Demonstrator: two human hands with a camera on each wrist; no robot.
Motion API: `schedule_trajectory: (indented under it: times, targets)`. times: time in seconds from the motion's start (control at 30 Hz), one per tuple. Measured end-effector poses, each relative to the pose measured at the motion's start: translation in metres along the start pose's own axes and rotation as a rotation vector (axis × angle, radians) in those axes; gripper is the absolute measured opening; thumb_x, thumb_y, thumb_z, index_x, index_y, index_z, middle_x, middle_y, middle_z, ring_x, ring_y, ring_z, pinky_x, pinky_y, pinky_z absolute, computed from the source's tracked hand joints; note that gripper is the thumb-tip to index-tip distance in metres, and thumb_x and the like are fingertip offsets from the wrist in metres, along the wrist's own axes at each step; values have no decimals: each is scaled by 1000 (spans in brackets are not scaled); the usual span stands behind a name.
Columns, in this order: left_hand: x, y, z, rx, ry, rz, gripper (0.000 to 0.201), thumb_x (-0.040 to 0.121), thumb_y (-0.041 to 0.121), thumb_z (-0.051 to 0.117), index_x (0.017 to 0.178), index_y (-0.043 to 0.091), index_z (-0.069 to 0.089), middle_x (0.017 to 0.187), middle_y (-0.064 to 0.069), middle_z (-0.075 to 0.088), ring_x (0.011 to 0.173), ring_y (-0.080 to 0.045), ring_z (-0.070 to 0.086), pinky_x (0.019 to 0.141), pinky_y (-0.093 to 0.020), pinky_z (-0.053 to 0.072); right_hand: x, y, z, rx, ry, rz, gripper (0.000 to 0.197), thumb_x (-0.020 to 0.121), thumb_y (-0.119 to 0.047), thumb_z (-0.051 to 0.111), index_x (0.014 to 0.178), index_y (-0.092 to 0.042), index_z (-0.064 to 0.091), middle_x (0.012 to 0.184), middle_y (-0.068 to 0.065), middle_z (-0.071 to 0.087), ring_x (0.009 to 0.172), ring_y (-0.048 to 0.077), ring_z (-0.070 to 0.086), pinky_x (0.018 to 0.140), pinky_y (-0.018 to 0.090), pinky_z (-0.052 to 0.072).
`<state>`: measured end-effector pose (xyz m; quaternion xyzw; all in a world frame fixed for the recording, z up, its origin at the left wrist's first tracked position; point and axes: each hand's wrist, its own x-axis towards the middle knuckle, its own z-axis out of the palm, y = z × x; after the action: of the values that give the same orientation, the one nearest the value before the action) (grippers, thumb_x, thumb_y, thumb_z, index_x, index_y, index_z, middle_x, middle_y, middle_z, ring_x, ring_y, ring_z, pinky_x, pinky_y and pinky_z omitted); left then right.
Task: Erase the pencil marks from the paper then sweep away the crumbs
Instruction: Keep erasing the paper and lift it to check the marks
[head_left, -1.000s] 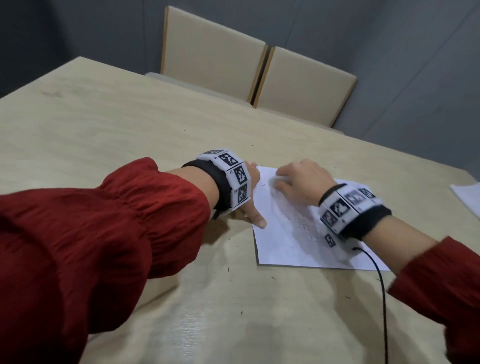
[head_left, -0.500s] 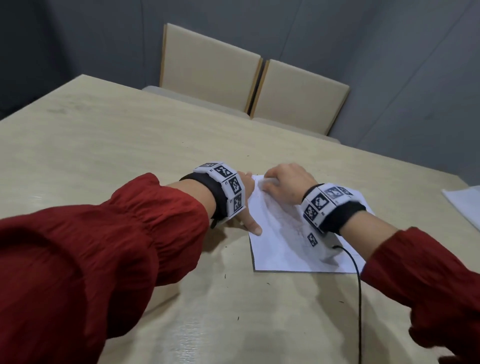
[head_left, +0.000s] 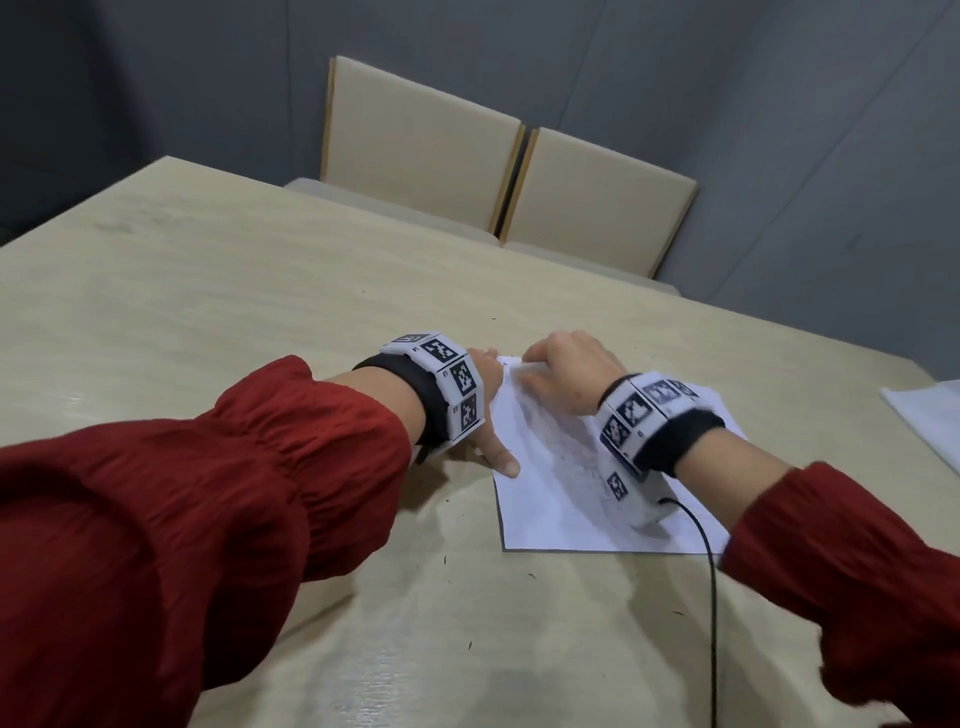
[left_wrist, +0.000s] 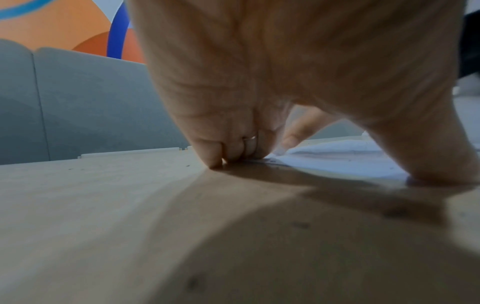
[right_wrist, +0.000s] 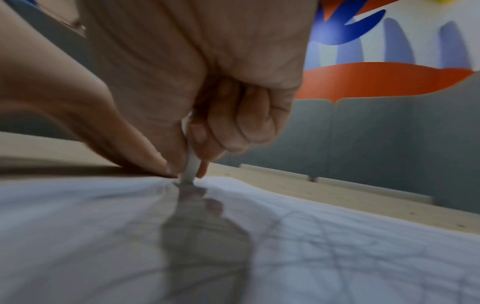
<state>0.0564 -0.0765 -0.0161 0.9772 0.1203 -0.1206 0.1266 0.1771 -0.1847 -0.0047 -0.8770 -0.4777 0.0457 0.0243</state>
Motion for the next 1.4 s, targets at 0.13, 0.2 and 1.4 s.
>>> schedule_trajectory:
  times: [0.13,0.2,1.4]
  targets:
    - [2,1,0,42,-22,-12,127,34,91,64,123,3,51,123,-8,56,100,-29,61,90,-42,51,-14,0,3,24,-31,-41,27,85,-43,55,78,-21,69,74,2,66,76,25,60,67,36,52]
    - [3,0,0,44,-17,-4,125,22,97,55,109,7,51,123,-7,57,97,-28,62,88,-41,52,-3,4,0,-5,15,-10,24,86,-39,56,88,-22,72,84,1,69,83,23,61,69,33,51]
    - [35,19,-12,-246,152,-194,93,51,50,91,126,6,58,117,-3,66,106,-21,62,97,-35,50,-67,51,-19,372,-184,242,25,95,-35,52,75,-20,51,80,5,58,74,24,59,60,31,52]
